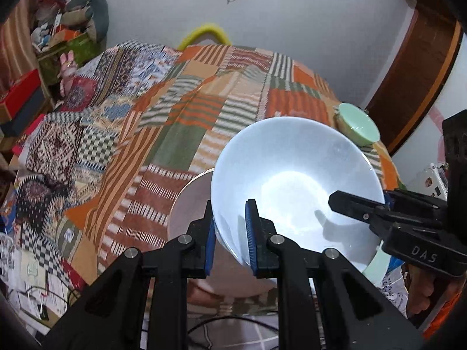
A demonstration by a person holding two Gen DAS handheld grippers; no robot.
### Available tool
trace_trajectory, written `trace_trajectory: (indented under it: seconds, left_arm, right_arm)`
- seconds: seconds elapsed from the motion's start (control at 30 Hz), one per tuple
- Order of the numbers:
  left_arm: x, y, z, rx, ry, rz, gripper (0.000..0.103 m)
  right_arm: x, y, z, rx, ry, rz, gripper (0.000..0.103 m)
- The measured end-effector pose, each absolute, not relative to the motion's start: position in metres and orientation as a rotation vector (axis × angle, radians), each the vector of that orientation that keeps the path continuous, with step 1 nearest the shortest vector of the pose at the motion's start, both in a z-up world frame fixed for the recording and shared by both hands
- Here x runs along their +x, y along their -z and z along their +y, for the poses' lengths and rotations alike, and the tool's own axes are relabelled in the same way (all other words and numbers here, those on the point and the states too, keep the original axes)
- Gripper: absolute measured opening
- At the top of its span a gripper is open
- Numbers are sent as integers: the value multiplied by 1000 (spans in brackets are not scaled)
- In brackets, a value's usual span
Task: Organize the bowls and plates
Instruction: 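Lift the white spotted bowl and carry it over the pink bowl, then lower the white bowl onto the pink bowl and open both grippers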
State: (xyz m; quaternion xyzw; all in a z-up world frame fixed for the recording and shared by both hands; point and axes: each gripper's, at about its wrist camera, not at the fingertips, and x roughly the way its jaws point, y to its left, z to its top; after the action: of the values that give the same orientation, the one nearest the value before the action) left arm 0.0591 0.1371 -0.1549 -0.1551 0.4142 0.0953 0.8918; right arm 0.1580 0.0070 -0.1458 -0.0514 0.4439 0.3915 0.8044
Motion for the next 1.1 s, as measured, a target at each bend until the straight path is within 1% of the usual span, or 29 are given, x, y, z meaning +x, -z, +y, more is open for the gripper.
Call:
trace_trajectory:
  seconds: [0.6,1.1]
  left_arm:
    - [49,211,164,-388,-271,976,17]
    - [51,228,180,-425,-321,997,17]
  right_arm:
    - [149,186,40,-168,-870,1073,29]
    - [150,202,58,-220,-886,1103,29]
